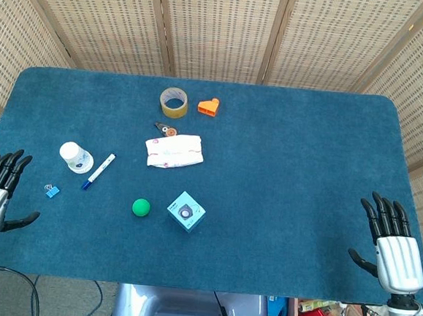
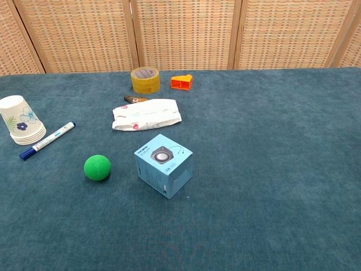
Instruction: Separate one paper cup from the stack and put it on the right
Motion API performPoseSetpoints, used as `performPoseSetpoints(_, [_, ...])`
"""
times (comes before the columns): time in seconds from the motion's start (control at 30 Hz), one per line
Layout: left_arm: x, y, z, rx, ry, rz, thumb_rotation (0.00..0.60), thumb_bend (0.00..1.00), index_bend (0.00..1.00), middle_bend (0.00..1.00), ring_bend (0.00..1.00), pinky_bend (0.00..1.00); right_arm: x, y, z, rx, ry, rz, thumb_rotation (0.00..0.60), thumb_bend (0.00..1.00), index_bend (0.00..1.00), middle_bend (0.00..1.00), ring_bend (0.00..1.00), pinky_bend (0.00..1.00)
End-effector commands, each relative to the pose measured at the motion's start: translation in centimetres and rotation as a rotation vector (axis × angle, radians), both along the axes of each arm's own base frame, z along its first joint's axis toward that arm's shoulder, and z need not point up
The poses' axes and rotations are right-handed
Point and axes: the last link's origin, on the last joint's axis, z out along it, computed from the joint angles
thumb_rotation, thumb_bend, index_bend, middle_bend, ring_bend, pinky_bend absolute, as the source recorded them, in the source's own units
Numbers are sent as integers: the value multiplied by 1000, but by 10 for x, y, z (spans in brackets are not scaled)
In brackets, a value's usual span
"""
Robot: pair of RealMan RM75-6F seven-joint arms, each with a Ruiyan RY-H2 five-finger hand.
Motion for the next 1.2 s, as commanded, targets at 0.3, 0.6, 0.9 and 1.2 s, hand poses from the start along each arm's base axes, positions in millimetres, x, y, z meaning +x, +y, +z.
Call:
performPoseSetpoints(0.3, [-6, 12, -12, -32, 22, 1, 600, 64, 0, 0, 0, 0, 0, -2, 0, -1, -9, -10, 600, 0, 0, 0, 0, 0])
performPoseSetpoints(0.6, [-20, 97, -21, -96, 52, 0, 600, 65, 0, 0, 38, 177, -6, -11, 0, 15, 2, -43, 600, 0, 0, 0, 0, 0])
performPoseSetpoints(0.9, [-21, 162, -33, -154, 152, -9, 600, 65, 54, 130, 170, 270, -14, -20, -3, 24, 29, -97, 600, 0, 0, 0, 0, 0])
performPoseSetpoints(1.2, [-31, 188, -56, -242, 248, 33, 600, 65, 178, 164, 199, 292, -23, -27, -5, 22, 41, -150, 600, 0, 0, 0, 0, 0])
